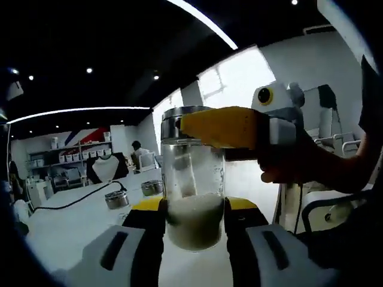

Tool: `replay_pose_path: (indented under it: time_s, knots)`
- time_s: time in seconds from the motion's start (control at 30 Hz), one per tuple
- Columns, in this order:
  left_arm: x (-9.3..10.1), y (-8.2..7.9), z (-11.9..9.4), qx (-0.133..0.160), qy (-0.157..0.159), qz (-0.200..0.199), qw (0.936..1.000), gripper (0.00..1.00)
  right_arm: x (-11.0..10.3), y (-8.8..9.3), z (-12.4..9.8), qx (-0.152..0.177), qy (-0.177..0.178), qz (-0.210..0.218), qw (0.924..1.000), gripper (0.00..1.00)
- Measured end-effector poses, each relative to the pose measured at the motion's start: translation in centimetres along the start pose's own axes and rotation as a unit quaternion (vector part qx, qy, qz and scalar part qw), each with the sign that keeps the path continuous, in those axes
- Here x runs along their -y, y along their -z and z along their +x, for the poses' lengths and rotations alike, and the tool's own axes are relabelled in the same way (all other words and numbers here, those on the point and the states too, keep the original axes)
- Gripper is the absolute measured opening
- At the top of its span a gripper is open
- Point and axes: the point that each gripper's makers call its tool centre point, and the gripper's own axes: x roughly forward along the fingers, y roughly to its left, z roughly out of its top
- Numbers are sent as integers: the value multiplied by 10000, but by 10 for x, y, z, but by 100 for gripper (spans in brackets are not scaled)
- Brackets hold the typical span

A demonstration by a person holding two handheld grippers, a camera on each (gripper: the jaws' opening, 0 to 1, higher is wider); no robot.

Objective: Rotate the seasoning bottle until the label or dispensing opening points toward the visible target arrow and the bottle remains upright within the marked orientation range

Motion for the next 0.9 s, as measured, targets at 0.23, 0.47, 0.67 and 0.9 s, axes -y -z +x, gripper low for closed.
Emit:
replay_pose_path:
  time_s: [0.23, 0.47, 0.67, 0.9]
  knots:
    - [-11, 5, 0, -55, -499, -10, 9987, 41, 4, 8, 6, -131, 438, -124, 9989, 39]
    - [-15, 8, -2, -89, -661, -34, 9978, 41, 8, 13, 8, -113, 780, 55, 9969, 38]
    - [1, -4, 4, 326, 199, -374, 9986, 43, 14, 9, 0, -119, 576, 496, 9970, 37]
    - [11, -19, -4, 640, 1385, -1237, 9805, 40, 11, 0, -10, -101, 9, 718, 9974, 37]
